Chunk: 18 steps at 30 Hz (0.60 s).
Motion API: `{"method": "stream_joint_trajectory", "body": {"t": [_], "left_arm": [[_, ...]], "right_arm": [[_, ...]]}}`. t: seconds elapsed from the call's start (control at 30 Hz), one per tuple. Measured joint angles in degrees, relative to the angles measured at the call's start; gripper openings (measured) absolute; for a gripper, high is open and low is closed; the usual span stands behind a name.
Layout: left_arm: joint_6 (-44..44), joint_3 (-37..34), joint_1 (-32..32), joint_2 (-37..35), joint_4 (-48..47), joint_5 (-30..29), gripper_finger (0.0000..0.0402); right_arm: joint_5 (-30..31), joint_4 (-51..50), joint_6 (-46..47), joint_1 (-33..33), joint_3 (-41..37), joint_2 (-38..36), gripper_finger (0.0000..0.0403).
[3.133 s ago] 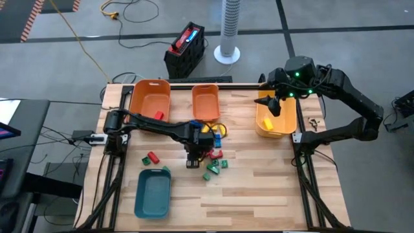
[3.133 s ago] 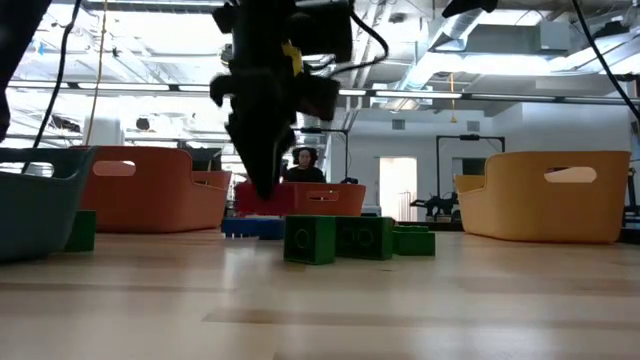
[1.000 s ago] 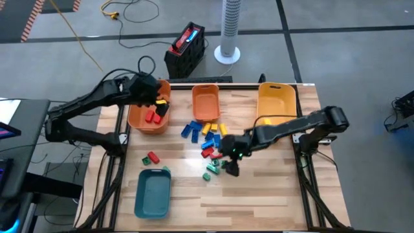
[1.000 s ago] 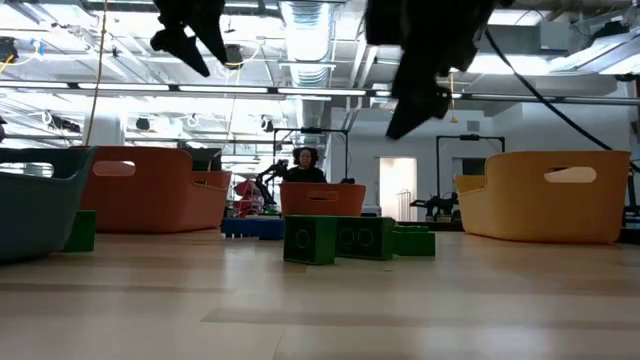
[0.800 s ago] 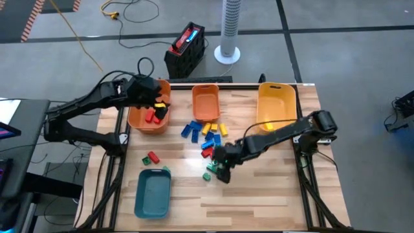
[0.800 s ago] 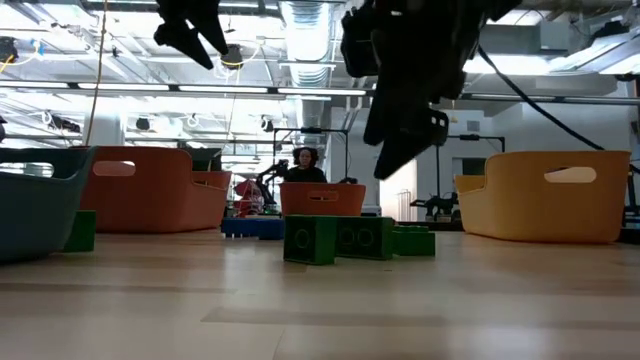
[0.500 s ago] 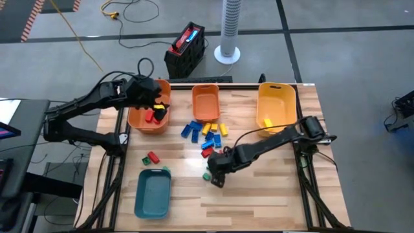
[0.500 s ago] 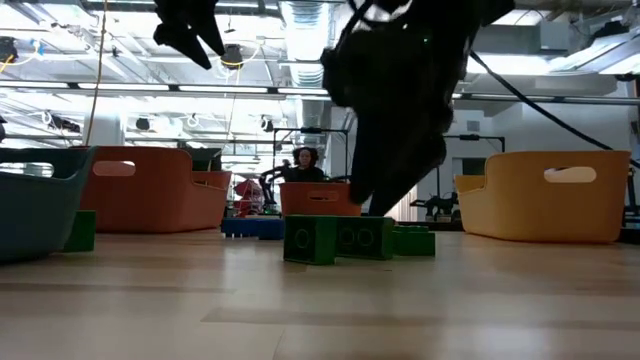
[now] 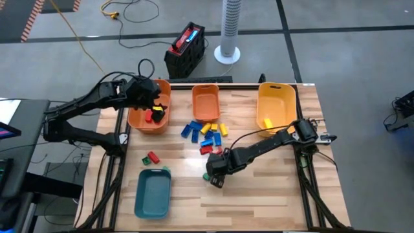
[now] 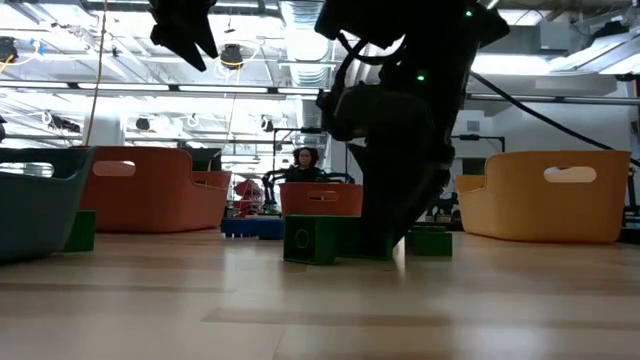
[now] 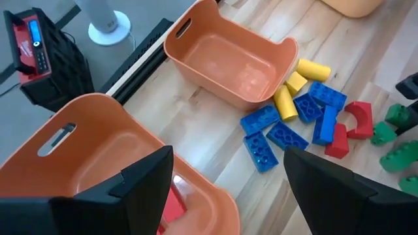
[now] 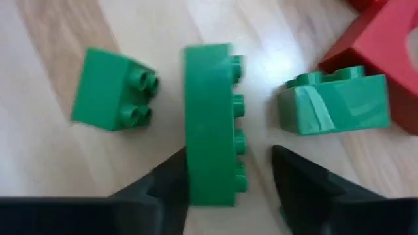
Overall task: Sort blocks
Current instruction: Put the green game piece into the right orange bin
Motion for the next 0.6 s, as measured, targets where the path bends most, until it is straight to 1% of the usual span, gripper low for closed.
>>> {"method": "stream_joint_trajectory", "body": {"t": [0.17,0.27,0.43,0.53,0.6], "left_arm": [[1.52,0.00,0.00,0.00,-0.48,0.08,0.0288],[4.20,0.00,0.00,0.00,-0.59,2.16,0.0288],[11.92,0.00,0.00,0.02,0.07,8.22,0.0288],[14.94,0.00,0.00,0.06,0.39,9.09,0.0288],[15.06,0.00,0.00,0.20,1.61,9.07,0.0288]], "right_arm": [[-0.46,1.11,-0.43,-1.00,0.06,-0.24,0.0115],[-0.84,0.35,-2.49,-1.71,1.87,-0.72,0.0074],[-0.33,-6.59,-6.26,-3.77,7.07,-4.58,0.0072],[2.92,-11.68,-7.14,-5.60,9.03,-8.47,0.0082],[4.49,-13.58,-7.55,-7.44,9.59,-11.51,0.0087]]}}
